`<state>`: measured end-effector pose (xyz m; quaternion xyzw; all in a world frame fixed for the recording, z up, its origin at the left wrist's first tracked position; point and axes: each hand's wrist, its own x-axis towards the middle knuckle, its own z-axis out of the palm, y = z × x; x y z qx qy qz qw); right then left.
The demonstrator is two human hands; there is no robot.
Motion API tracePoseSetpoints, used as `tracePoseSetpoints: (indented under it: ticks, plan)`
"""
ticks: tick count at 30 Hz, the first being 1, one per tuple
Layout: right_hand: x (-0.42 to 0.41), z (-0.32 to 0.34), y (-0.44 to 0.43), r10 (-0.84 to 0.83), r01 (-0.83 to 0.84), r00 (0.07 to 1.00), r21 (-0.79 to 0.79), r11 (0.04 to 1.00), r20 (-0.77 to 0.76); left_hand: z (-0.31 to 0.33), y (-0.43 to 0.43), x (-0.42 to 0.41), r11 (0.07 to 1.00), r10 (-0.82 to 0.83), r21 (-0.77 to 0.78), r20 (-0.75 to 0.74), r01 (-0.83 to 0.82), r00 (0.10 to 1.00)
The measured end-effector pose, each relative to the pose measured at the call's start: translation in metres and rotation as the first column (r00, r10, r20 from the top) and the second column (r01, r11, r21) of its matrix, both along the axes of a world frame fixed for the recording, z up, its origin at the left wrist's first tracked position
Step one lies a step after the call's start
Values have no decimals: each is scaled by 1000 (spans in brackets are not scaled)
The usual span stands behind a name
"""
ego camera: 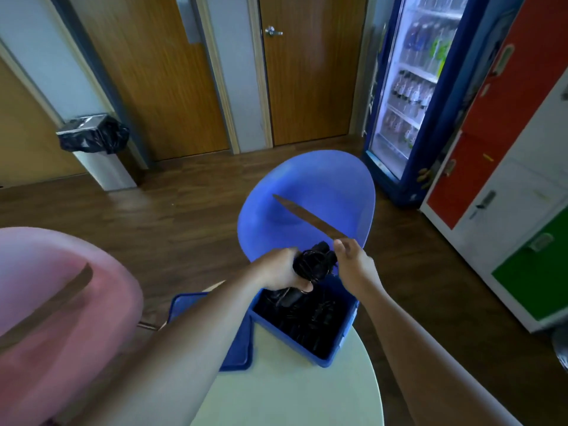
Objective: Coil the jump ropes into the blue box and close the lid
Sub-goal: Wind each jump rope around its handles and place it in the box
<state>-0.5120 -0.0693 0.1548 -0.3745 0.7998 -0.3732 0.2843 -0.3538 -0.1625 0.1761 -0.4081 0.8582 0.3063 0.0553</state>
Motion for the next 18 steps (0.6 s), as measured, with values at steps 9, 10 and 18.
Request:
tracePoseSetpoints:
  ticks: [9, 10, 18]
  plan:
    - [-11, -82, 52, -60, 87, 993, 288, 954, -102, -100, 34, -30, 957, 197, 171, 209, -234, 958]
    - [-10, -86, 54, -67, 85, 995, 282, 956, -73, -108, 39, -34, 955, 200, 174, 227, -241, 953]
    - [5, -97, 60, -129, 128, 992, 204, 970, -7, -131, 55, -38, 977, 189, 42, 263, -207, 946]
